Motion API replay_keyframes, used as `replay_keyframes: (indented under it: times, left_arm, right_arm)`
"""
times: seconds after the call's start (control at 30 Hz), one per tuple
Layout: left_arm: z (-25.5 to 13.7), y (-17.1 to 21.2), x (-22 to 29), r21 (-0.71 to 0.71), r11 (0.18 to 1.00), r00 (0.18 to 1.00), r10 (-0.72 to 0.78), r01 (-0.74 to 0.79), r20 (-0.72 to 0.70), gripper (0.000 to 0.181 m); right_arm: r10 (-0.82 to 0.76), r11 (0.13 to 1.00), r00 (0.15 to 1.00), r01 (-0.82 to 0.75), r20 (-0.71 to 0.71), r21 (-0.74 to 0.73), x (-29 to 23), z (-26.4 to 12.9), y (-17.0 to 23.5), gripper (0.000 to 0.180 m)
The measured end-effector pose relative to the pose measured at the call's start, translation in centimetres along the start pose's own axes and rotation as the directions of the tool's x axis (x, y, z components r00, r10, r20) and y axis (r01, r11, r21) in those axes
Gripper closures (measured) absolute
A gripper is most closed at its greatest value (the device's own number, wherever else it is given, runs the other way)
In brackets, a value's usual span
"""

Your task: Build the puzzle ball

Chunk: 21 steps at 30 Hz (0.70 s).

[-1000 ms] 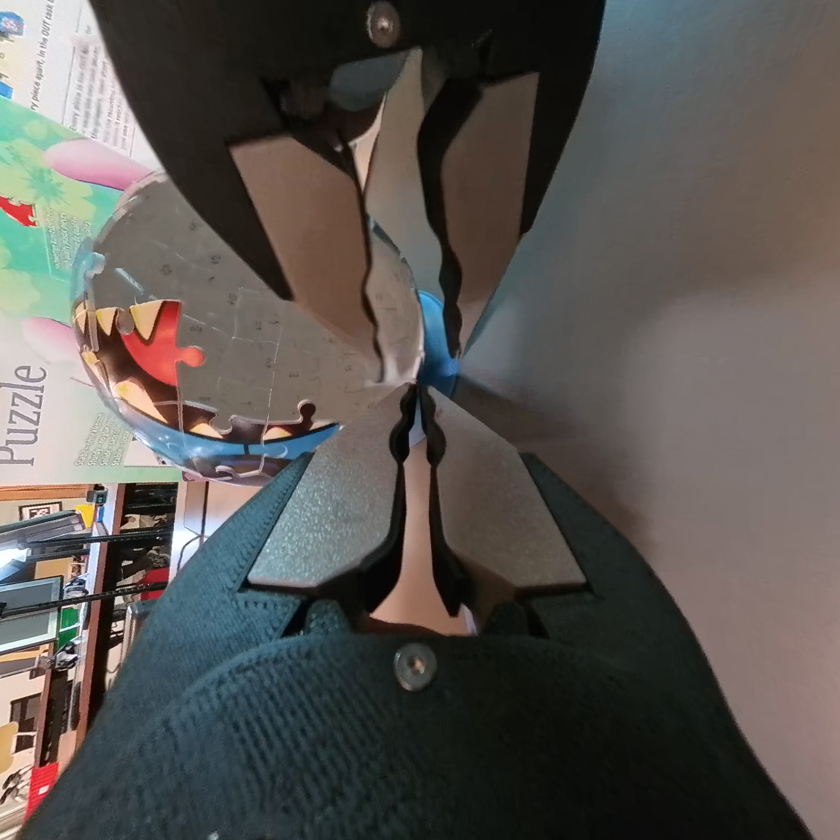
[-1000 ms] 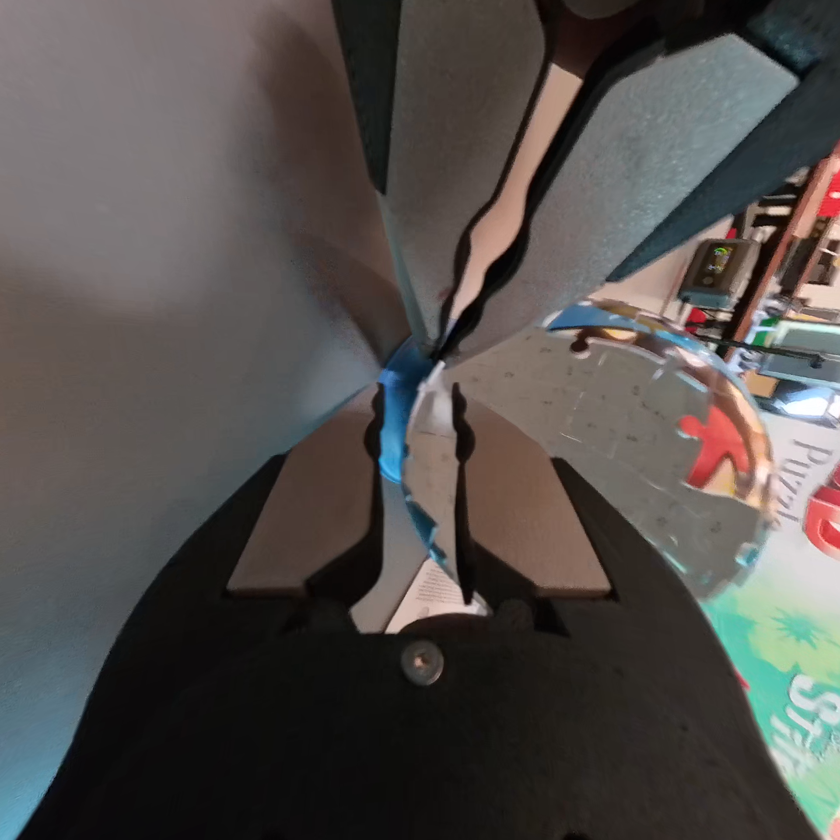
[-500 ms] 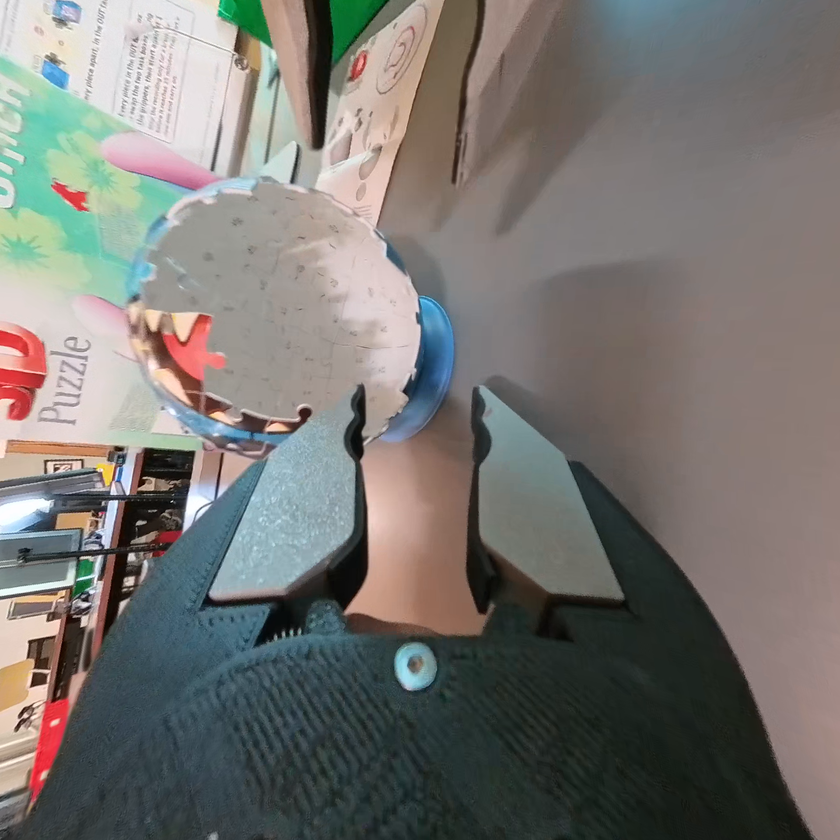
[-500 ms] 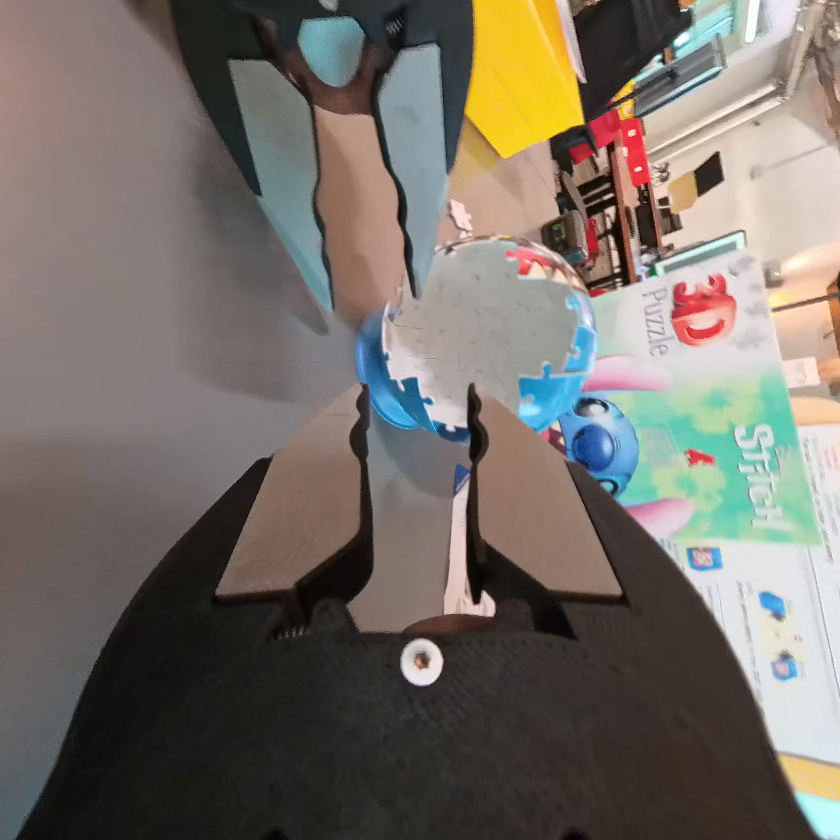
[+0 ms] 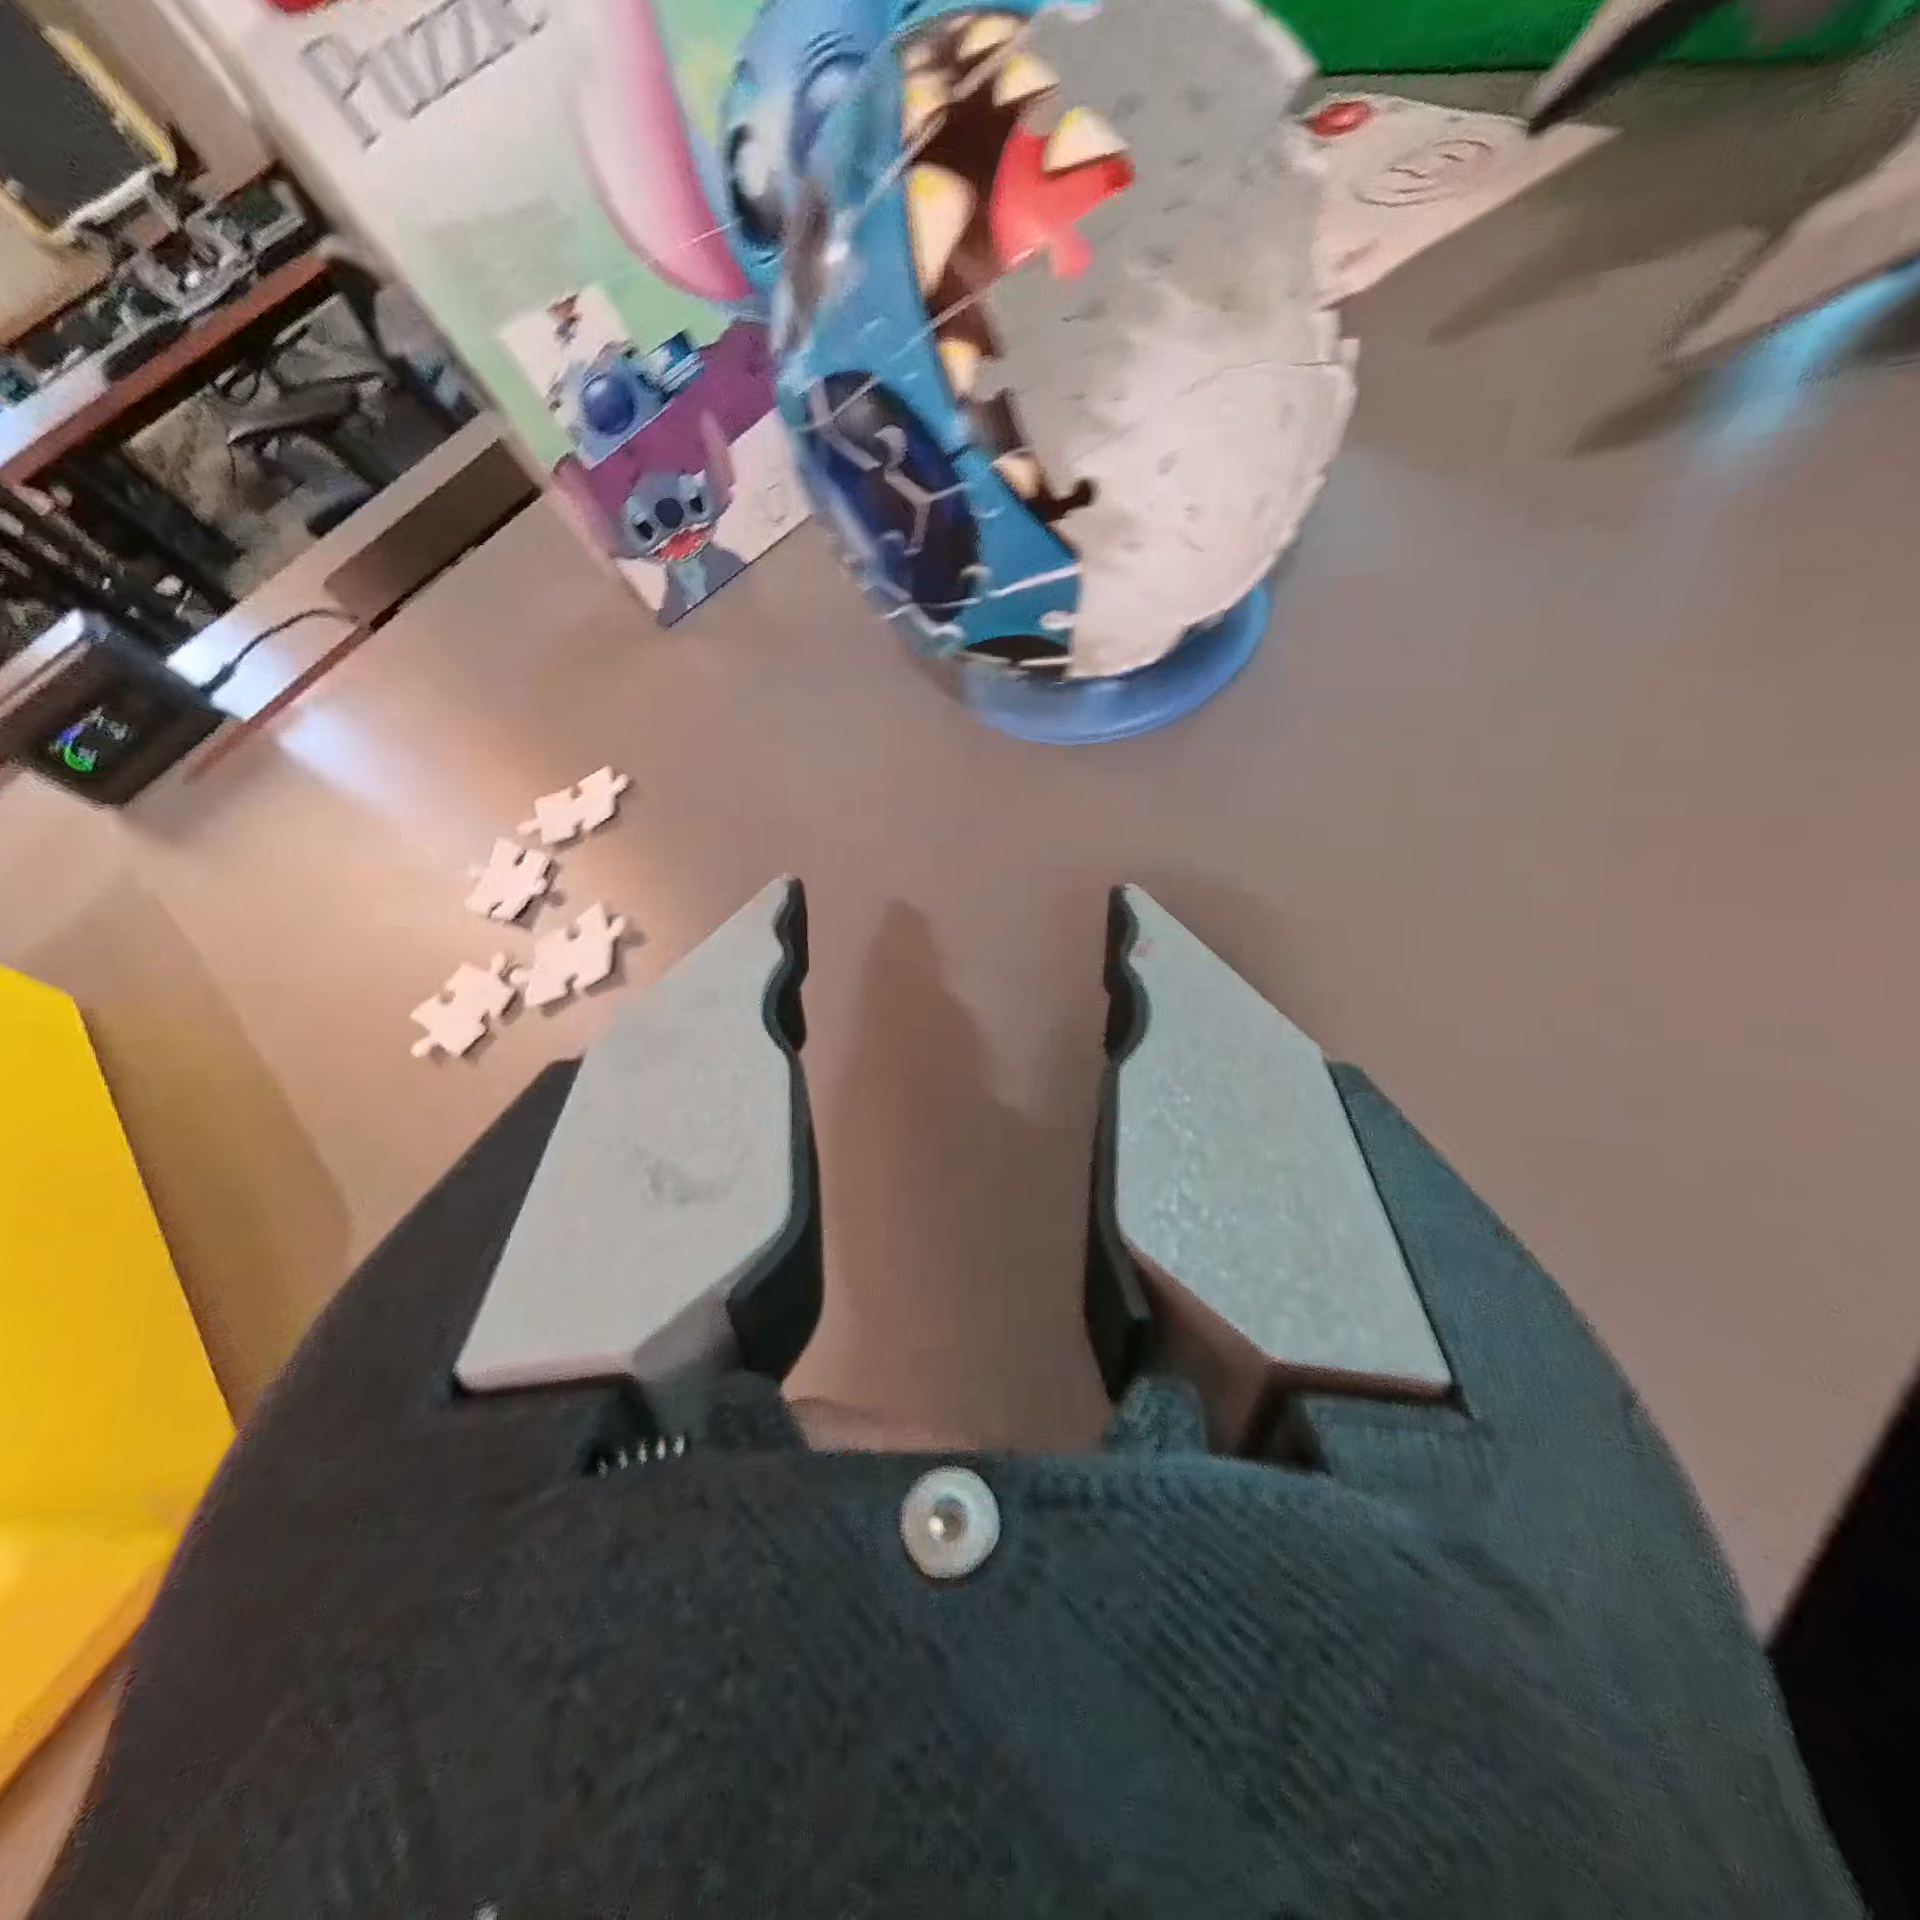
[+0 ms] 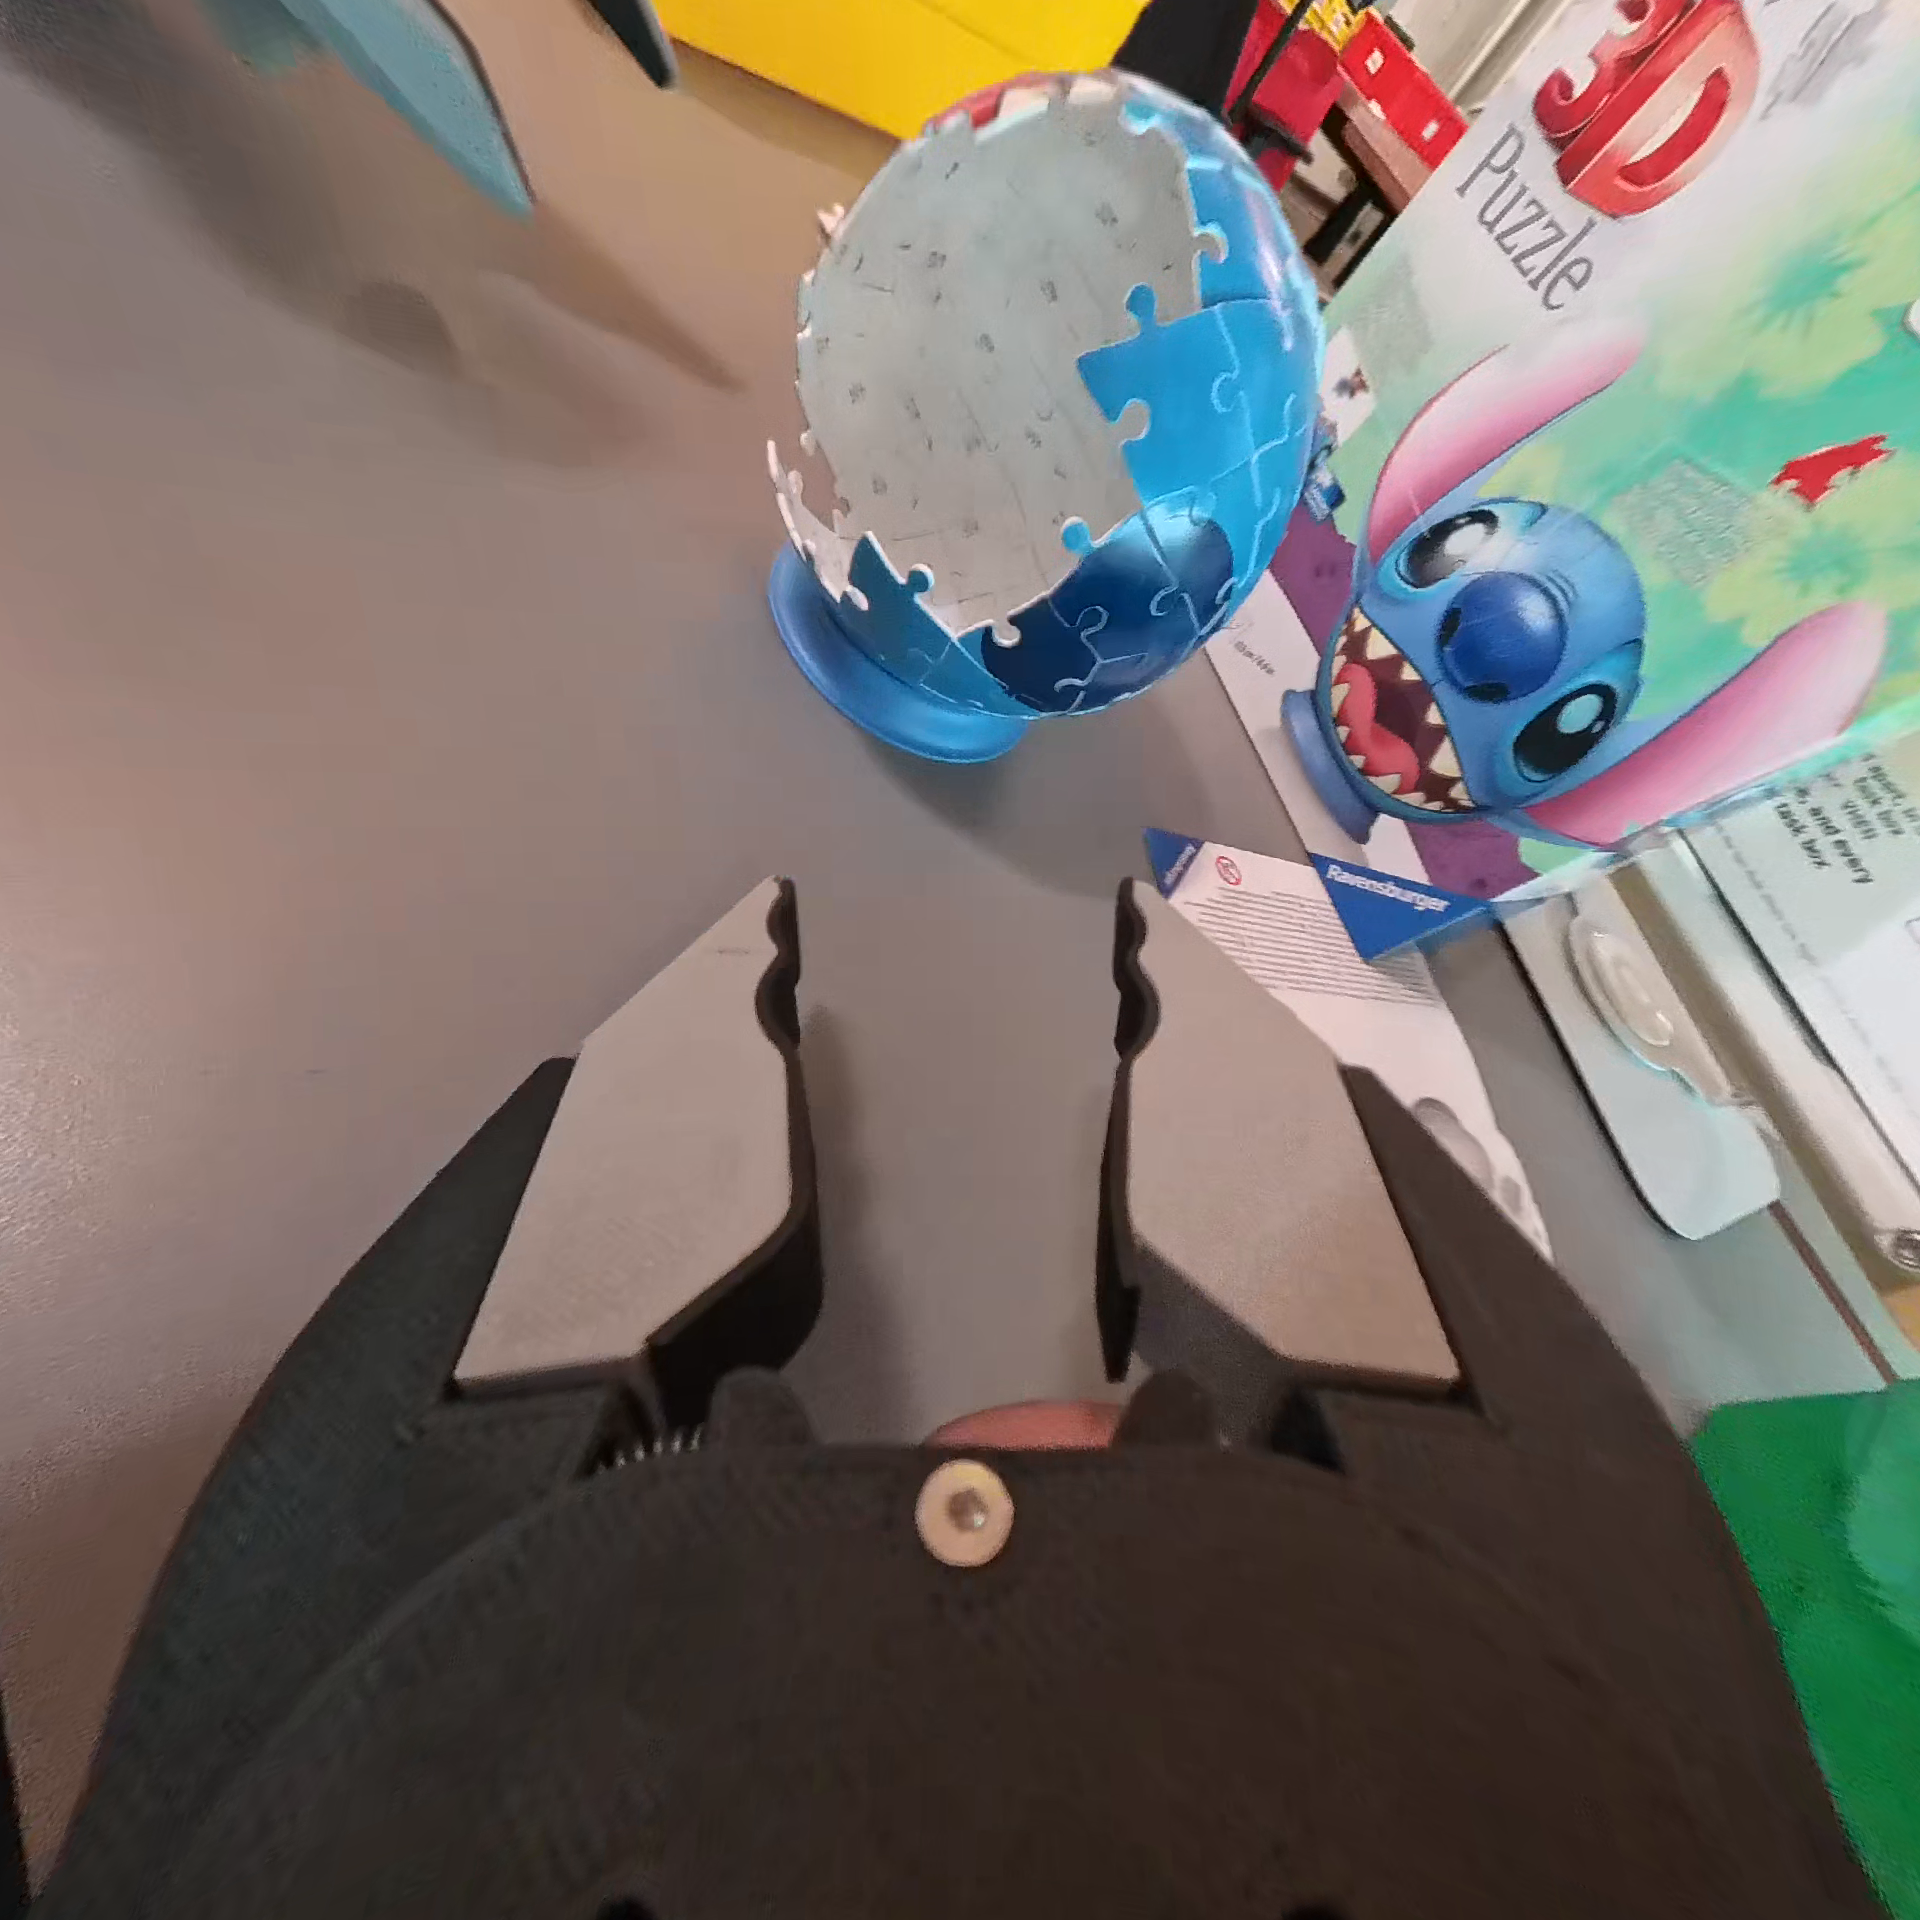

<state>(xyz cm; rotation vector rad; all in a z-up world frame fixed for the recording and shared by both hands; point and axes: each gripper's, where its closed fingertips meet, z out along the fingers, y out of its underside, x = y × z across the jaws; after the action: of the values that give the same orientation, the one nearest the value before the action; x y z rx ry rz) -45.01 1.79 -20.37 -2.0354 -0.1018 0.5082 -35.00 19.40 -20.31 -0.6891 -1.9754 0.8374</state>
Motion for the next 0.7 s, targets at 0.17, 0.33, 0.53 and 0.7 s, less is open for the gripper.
replay_keyframes:
  times: [0.17,0.33,0.53,0.7]
  left_arm:
    - [0.6,-1.3,-2.5,0.117,0.984,0.991,-0.130,0.133,-0.038,0.122]
    - [1.8,-2.3,-3.7,0.162,0.946,0.952,-0.251,0.280,-0.174,0.123]
    - [1.2,-3.6,-6.2,0.308,0.889,0.941,-0.321,0.337,-0.104,0.124]
    - [1.3,-3.6,-5.8,0.303,0.916,0.964,-0.261,0.264,-0.052,0.122]
  right_arm:
    - [0.127,0.991,0.989,-0.130,0.074,0.030,0.5,1.0,0.3,0.112]
    - [0.257,0.966,0.963,-0.259,0.076,0.009,2.4,0.8,1.4,0.110]
    - [0.353,0.935,0.930,-0.353,0.101,-0.015,3.1,1.0,2.1,0.107]
    - [0.394,0.919,0.912,-0.391,0.116,-0.044,3.3,1.2,2.6,0.106]
